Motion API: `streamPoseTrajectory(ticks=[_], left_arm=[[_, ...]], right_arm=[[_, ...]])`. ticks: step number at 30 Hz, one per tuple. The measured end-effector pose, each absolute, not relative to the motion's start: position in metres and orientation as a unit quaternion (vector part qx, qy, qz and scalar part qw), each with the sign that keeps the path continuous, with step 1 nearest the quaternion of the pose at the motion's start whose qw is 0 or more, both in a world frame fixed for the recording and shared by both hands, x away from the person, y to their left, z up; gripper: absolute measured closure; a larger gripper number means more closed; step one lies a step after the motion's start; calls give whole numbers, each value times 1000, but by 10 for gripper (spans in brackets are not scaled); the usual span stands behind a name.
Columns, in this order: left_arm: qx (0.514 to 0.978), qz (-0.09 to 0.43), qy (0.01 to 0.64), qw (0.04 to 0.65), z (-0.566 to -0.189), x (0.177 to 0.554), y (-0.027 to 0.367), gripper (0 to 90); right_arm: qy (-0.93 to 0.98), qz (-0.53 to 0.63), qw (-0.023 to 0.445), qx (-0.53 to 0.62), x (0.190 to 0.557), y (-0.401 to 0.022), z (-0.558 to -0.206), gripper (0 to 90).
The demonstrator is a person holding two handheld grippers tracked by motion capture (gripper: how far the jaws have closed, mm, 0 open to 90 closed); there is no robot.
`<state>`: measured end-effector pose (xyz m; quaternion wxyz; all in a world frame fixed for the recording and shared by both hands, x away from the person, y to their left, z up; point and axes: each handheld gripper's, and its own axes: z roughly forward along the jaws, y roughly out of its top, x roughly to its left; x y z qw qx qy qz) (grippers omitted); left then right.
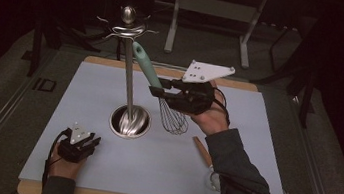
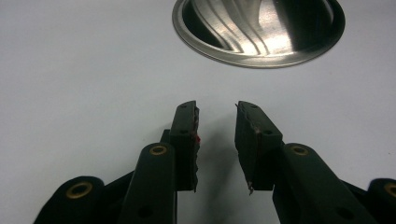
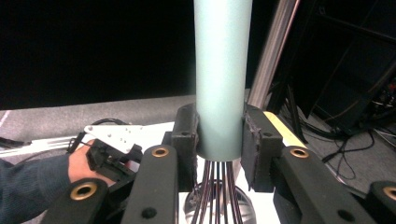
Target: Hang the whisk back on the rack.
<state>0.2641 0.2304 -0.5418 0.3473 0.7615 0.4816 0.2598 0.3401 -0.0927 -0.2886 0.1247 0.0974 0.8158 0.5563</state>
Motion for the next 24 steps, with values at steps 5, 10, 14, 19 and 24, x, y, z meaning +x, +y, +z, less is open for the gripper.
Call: streamPoseTrajectory(ticks=[5, 10, 14, 19, 24], left_arm=[[763, 260, 480, 347, -542, 264, 231, 692], [763, 260, 480, 346, -542, 264, 231, 691], [763, 259, 481, 347, -542, 264, 231, 691], [762, 260, 481, 347, -542, 264, 231, 691], [762, 260, 481, 347, -542, 264, 230, 691]], right_arm=[[818, 552, 130, 102, 343, -90, -288, 691], [819, 548, 130, 107, 350, -88, -289, 691], [824, 541, 133, 107, 355, -85, -290, 691], [826, 535, 136, 112, 361, -82, -290, 690], [827, 532, 138, 119, 364, -79, -291, 690]])
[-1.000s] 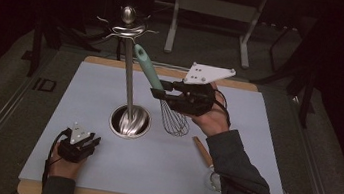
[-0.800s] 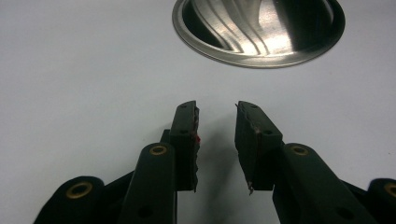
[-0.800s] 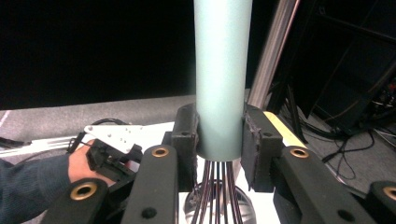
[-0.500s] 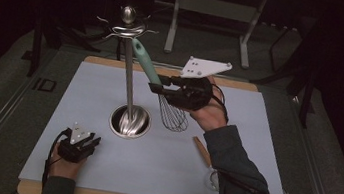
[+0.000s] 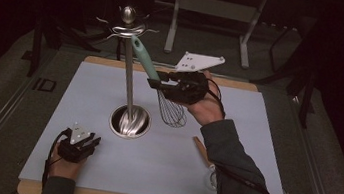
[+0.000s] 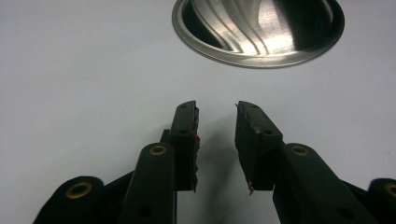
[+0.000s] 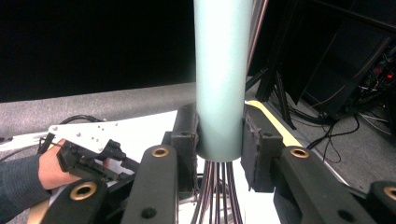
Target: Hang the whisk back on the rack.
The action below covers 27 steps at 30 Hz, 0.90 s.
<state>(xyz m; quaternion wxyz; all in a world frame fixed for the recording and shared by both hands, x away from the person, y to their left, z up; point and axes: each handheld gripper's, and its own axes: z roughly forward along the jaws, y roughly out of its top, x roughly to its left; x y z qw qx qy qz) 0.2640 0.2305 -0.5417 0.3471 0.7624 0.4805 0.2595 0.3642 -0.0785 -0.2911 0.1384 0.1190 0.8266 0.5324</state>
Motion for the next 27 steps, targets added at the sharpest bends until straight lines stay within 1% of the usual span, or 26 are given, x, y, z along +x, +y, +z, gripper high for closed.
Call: streamPoseTrajectory(ticks=[16, 23, 27], left_arm=[[762, 260, 481, 348, -542, 264, 231, 686], [762, 260, 481, 349, -542, 264, 231, 686], [762, 259, 480, 349, -542, 264, 231, 685]], right_arm=[[838, 504, 159, 135, 368, -59, -298, 684], [841, 498, 158, 141, 370, -54, -298, 680], [839, 502, 154, 143, 370, -53, -297, 659]])
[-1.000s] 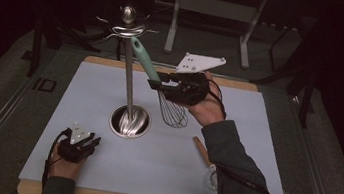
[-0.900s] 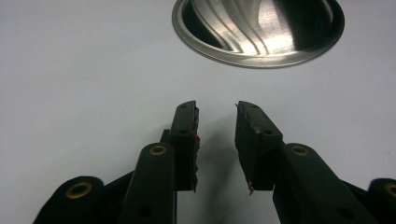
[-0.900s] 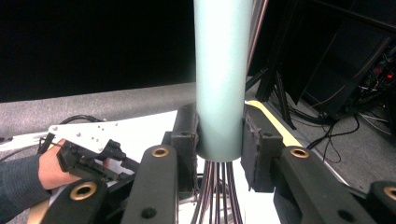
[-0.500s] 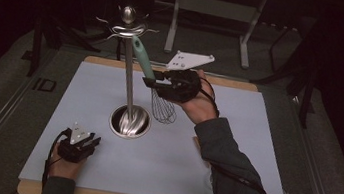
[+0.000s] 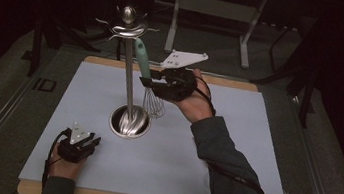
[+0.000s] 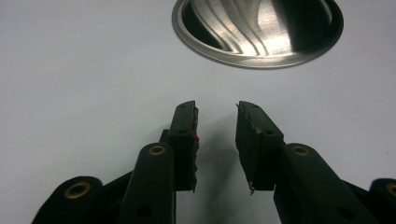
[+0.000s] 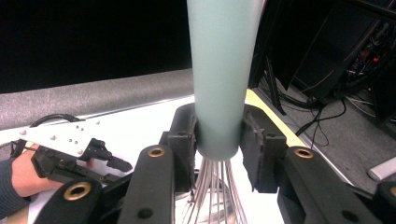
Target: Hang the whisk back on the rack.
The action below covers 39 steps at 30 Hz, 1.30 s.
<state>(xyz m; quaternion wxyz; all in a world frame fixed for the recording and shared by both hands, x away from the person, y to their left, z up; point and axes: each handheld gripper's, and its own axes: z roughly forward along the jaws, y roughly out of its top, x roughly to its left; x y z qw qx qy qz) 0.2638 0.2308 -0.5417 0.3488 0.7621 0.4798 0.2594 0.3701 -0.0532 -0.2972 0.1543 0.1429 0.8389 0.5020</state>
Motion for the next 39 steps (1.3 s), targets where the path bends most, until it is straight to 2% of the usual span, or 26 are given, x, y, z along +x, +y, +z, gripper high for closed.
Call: streamPoseTrajectory(ticks=[10, 24, 39], left_arm=[[762, 261, 480, 348, -542, 264, 231, 685], [762, 261, 481, 348, -542, 264, 231, 684], [760, 260, 485, 345, -542, 265, 231, 675]], right_arm=[[841, 502, 149, 133, 367, -57, -295, 638], [862, 470, 145, 126, 368, -73, -301, 678], [879, 439, 143, 119, 364, -87, -315, 679]])
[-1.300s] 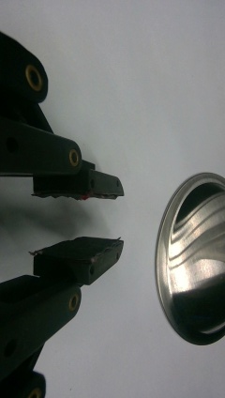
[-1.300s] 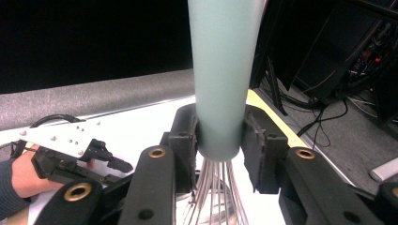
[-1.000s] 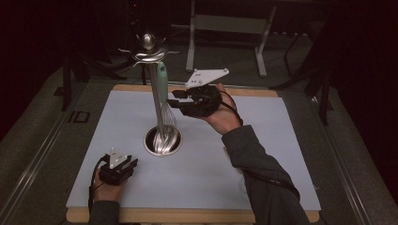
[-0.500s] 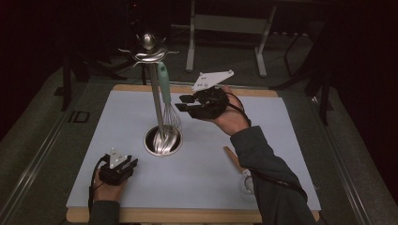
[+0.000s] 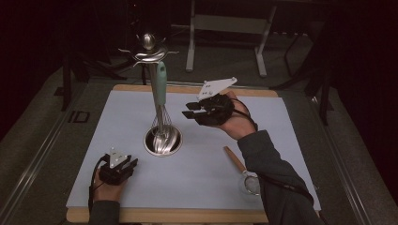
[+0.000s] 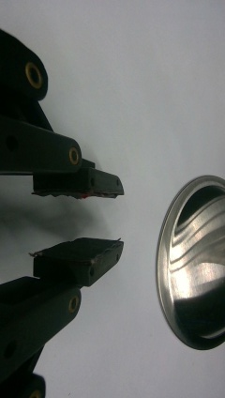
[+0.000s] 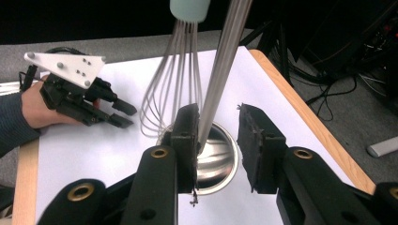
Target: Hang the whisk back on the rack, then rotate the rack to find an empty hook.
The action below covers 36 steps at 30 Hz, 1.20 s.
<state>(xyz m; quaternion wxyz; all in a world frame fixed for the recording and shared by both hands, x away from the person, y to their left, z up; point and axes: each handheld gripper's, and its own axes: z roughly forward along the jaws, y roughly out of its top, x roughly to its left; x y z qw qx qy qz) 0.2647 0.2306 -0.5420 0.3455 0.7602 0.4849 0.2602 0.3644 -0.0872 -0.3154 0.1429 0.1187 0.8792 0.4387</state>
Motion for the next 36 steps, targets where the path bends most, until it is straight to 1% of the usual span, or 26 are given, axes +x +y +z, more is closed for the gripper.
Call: streamPoseTrajectory(ticks=[13, 20, 25, 29, 36], left_arm=[[757, 259, 487, 349, -542, 265, 232, 672], [751, 258, 489, 360, -541, 263, 234, 674], [733, 250, 496, 392, -538, 262, 238, 705], [730, 245, 485, 415, -528, 261, 233, 732], [716, 241, 476, 450, -505, 264, 222, 712]], right_arm=[[890, 417, 146, 113, 361, -91, -325, 679], [894, 407, 142, 122, 363, -97, -335, 671], [895, 403, 141, 132, 363, -108, -343, 639], [894, 398, 141, 148, 365, -119, -350, 632], [896, 380, 147, 178, 371, -134, -357, 616]])
